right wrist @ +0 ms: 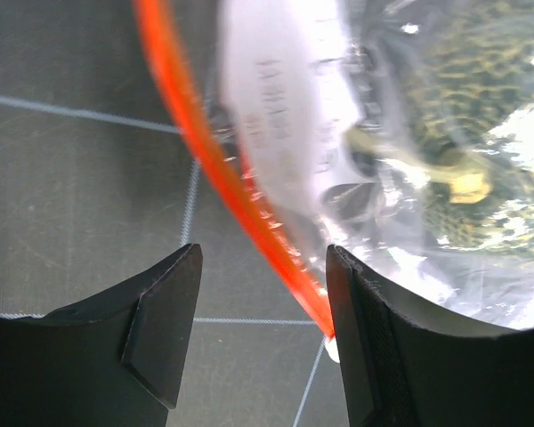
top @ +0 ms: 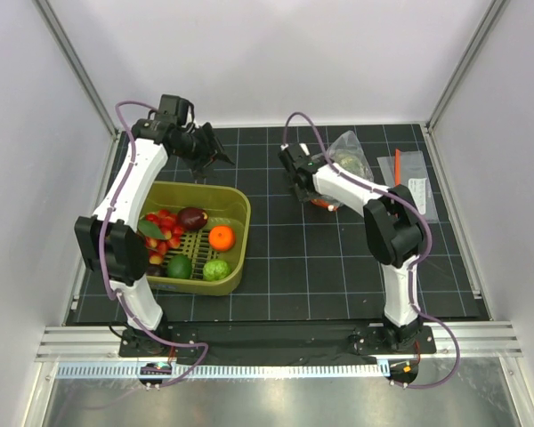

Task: Place the food in the zip-top bag and seal the zipper
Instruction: Adjust the zipper food storage bag at the center of the board.

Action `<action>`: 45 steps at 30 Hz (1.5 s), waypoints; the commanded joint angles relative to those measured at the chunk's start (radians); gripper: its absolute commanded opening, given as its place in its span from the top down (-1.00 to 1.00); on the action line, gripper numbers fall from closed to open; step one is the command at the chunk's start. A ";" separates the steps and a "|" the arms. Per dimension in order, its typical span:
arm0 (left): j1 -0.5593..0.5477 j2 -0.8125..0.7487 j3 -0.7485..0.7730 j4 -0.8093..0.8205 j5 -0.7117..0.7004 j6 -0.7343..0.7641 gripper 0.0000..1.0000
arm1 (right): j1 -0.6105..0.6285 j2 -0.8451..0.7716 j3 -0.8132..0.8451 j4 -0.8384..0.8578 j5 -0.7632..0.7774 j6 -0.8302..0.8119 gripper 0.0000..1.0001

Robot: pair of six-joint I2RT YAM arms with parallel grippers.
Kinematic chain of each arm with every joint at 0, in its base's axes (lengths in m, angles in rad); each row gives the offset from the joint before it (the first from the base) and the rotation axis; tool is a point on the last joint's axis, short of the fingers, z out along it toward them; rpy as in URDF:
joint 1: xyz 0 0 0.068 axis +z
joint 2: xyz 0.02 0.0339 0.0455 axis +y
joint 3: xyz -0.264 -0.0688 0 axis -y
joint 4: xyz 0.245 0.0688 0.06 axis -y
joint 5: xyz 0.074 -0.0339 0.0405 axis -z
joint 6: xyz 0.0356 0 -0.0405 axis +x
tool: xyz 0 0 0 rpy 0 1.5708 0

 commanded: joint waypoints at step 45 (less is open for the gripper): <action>-0.036 0.154 0.112 0.167 0.129 -0.019 -0.31 | -0.036 -0.314 0.103 -0.117 -0.040 0.176 0.98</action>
